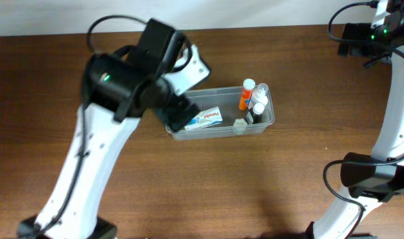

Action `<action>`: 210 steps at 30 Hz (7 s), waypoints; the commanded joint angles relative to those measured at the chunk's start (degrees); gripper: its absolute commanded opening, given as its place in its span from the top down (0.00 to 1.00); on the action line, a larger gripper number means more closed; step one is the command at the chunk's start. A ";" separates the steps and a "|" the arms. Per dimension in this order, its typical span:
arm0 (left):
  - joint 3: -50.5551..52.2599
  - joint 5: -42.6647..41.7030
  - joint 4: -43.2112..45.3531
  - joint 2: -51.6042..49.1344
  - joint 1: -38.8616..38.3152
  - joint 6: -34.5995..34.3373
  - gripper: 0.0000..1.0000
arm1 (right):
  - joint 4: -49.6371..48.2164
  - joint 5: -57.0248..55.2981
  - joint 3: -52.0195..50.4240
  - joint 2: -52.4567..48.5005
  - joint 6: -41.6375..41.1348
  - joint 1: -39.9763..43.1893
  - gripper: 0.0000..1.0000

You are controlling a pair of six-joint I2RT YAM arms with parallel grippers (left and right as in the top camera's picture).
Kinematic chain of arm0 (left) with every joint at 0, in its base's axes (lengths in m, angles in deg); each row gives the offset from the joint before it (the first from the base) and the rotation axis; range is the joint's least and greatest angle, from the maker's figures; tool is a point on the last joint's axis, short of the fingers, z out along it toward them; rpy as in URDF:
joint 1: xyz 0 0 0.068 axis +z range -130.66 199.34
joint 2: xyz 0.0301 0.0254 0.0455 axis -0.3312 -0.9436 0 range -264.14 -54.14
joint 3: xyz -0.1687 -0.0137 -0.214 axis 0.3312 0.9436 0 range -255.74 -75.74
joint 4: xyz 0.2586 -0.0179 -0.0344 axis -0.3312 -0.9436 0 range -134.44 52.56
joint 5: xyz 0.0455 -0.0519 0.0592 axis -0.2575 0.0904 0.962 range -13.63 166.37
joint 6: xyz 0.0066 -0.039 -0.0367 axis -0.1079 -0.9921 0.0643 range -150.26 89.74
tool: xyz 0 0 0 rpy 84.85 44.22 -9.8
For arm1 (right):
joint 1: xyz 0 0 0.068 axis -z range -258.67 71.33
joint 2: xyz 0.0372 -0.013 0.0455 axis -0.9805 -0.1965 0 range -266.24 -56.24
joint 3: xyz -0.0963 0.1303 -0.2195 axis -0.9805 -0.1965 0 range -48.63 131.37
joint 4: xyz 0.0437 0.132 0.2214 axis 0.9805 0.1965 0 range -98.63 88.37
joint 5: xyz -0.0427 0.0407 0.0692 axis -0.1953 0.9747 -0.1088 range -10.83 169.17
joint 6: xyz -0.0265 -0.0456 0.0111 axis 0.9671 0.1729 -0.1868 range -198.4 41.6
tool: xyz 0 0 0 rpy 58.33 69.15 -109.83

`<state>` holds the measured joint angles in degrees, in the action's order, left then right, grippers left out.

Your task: Pack container

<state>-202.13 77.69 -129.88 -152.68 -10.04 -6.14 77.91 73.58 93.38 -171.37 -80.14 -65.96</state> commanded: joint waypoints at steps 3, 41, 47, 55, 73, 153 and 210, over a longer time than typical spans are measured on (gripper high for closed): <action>-0.04 -0.04 -3.87 2.49 -0.07 -2.64 0.01 | -0.17 -0.48 0.68 0.39 -0.63 0.13 0.02; 79.38 -9.90 67.32 41.40 15.93 -6.95 0.01 | -0.17 -0.48 0.68 0.39 -0.63 0.13 0.02; 94.62 -16.24 79.52 56.70 24.02 -6.93 0.01 | -0.17 -0.48 0.68 0.39 -0.63 0.13 0.02; 109.18 -16.59 87.71 75.87 26.80 -6.91 0.01 | -0.17 -0.50 0.68 0.39 -0.63 0.13 0.01; 125.04 -13.86 97.63 92.91 28.06 -6.51 0.01 | -0.17 -0.48 0.68 0.39 -0.63 0.13 0.02; 125.87 -9.01 88.50 98.25 28.06 -6.56 0.01 | -23.80 -3.17 -52.30 65.66 0.44 -13.84 0.01; 125.87 -9.01 88.50 98.25 28.06 -6.54 0.01 | -87.47 12.20 -141.70 114.95 0.46 -13.84 0.02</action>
<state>-76.70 68.27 -41.36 -54.98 17.67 -12.50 -12.84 84.03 -47.90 -57.02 -79.70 -79.42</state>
